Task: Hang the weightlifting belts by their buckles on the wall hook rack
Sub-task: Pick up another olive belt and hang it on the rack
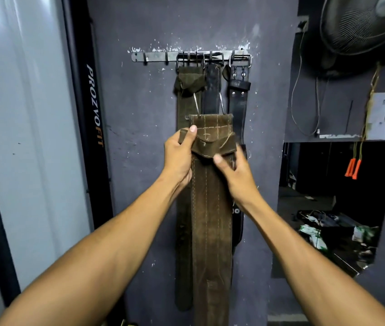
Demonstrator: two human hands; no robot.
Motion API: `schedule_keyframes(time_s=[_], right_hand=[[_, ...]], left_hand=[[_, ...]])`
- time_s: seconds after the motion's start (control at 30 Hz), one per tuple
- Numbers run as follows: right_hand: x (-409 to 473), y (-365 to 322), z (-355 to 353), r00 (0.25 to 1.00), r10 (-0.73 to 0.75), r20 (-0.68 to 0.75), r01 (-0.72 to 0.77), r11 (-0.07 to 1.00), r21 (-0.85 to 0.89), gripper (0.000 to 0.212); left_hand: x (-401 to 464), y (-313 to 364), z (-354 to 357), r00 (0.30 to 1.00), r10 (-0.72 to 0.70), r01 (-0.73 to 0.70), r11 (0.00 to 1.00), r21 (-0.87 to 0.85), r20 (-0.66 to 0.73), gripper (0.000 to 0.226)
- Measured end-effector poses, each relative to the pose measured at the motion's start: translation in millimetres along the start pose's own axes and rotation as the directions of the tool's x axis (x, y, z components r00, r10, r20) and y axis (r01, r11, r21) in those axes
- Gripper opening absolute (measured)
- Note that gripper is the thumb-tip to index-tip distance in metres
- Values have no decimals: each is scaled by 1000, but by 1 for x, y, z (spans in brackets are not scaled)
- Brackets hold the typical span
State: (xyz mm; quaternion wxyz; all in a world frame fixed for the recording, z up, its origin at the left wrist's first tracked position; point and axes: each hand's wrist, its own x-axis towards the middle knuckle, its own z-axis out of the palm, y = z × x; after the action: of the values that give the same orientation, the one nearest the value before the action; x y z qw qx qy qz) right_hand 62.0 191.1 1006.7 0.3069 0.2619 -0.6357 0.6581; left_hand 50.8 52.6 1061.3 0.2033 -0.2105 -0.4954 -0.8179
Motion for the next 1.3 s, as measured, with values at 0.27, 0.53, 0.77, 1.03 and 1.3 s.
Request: schedule_keyframes(time_s=[0.27, 0.53, 0.77, 1.03, 1.3], right_hand=[[-31, 14, -14, 987, 118, 113, -128, 988, 84, 25], [-68, 44, -17, 956, 261, 137, -280, 949, 143, 18], [-113, 80, -13, 915, 392, 92, -398, 915, 61, 13], [-142, 110, -33, 840, 492, 229, -500, 866, -23, 23], [-4, 29, -38, 954, 283, 98, -297, 935, 192, 64]], left_hand=[[2, 25, 20, 997, 58, -59, 998, 27, 55, 17], [12, 50, 31, 994, 102, -103, 994, 22, 33, 15], [26, 70, 34, 989, 145, -145, 989, 36, -12, 20], [27, 55, 32, 991, 131, -130, 991, 33, -26, 20], [5, -7, 40, 997, 79, -81, 987, 139, 23, 18]])
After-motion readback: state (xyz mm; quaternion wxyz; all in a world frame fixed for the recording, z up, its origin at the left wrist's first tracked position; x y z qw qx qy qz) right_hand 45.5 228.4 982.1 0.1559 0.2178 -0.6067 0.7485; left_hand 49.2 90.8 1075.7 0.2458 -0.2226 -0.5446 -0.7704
